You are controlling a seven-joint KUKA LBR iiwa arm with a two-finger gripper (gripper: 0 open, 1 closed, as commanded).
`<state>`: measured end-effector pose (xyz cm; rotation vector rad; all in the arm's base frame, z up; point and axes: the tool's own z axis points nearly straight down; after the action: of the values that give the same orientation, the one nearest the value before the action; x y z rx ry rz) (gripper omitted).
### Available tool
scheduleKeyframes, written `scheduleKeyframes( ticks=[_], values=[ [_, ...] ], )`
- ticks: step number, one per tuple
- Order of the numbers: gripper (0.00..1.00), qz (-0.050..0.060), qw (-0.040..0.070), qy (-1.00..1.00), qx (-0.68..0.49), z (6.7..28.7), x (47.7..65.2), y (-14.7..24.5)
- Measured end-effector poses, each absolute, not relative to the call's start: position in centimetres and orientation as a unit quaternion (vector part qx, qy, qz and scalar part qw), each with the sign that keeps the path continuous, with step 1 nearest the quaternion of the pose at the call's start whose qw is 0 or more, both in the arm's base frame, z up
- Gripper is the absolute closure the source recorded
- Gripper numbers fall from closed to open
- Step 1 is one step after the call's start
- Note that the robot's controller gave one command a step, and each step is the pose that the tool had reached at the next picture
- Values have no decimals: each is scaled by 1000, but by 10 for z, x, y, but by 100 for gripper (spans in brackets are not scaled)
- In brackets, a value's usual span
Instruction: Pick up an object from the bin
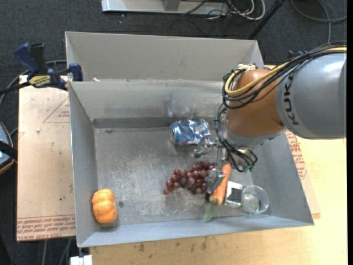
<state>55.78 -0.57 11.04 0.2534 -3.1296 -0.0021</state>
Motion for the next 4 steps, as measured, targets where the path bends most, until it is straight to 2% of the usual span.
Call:
scheduleKeyframes(
  ticks=[1, 2, 3, 4],
  values=[
    [0, 0, -2, -984, 180, 104, 580, -15],
    [0, 0, 1, -998, 69, 78, 584, -16],
    [100, -1, -12, -991, 130, 78, 577, -22],
    [100, -1, -12, -991, 130, 78, 577, -22]
  ],
)
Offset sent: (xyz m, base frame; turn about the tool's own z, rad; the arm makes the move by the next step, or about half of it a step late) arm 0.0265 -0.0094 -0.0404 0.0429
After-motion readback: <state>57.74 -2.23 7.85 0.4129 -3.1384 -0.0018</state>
